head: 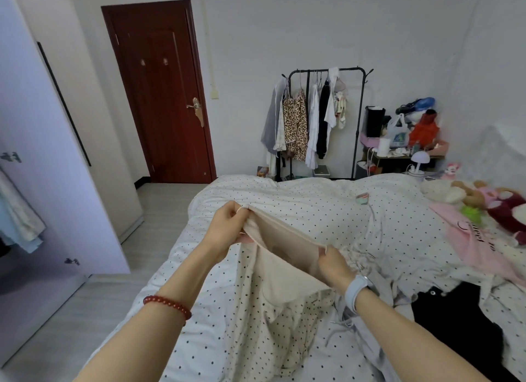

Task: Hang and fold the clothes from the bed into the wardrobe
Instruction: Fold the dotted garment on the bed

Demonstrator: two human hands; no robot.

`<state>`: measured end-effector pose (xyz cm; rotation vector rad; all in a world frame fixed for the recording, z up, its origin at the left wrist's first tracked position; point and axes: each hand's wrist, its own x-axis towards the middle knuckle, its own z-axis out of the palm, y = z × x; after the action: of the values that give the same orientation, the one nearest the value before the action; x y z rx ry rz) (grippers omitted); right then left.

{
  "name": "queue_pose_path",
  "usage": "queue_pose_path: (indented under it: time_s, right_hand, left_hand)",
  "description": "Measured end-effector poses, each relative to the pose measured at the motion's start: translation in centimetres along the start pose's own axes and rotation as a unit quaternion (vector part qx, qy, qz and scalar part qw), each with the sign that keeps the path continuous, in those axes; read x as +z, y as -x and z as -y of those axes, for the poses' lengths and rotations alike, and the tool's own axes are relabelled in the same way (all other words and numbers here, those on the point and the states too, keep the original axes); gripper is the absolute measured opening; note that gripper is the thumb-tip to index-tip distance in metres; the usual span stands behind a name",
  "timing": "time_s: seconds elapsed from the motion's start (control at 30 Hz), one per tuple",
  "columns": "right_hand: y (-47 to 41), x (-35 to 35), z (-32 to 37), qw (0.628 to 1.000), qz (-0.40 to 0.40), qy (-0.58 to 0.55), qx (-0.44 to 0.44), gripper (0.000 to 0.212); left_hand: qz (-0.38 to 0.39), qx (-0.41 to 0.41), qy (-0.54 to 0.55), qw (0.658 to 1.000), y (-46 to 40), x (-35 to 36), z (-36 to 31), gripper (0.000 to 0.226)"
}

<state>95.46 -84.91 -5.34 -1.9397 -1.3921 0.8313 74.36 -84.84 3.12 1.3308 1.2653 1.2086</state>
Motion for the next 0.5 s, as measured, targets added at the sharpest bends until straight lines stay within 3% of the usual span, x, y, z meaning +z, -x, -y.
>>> queue_pose_path:
  time_s: [0.1, 0.17, 0.23, 0.3, 0.37, 0.4, 0.43, 0.5]
  right_hand:
    - [-0.1, -1.2, 1.3, 0.997, -0.045, -0.041, -0.048, 0.023]
    - [-0.5, -2.7, 2.1, 0.993, -0.045, -0.060, -0.086, 0.018]
    - [-0.9, -3.9, 2.7, 0.991, -0.011, -0.078, -0.106, 0.017]
    - [-1.1, -4.8, 3.4, 0.989, 0.067, -0.086, -0.104, 0.030]
    - [-1.3, -5.6, 3.9, 0.985, 0.126, -0.004, -0.118, 0.029]
    - [-1.4, -5.9, 4.0, 0.981, 0.131, 0.050, -0.132, 0.018]
    - [-1.4, -6.0, 3.9, 0.977, 0.121, 0.104, -0.141, 0.007]
    - [-1.4, -6.3, 3.6, 0.969, 0.071, 0.185, -0.146, 0.020]
  left_hand:
    - [-0.012, 0.016, -0.064, 0.998, -0.5, -1.9, -0.5, 0.012]
    - [0.025, 0.000, -0.093, 0.995, -0.6, -3.6, -0.9, 0.005]
    - [0.063, -0.006, -0.159, 0.985, -0.7, -5.1, -1.2, 0.015]
    - [0.074, 0.010, -0.253, 0.965, -0.6, -5.8, -1.7, 0.011]
    - [0.050, 0.028, -0.339, 0.939, -0.6, -6.2, -2.0, 0.006]
    - [0.020, 0.039, -0.372, 0.927, -0.6, -6.4, -1.9, 0.014]
    - [-0.020, 0.047, -0.384, 0.922, -0.6, -6.6, -1.6, 0.018]
    - [-0.102, 0.060, -0.370, 0.922, -0.7, -7.1, -0.9, 0.015]
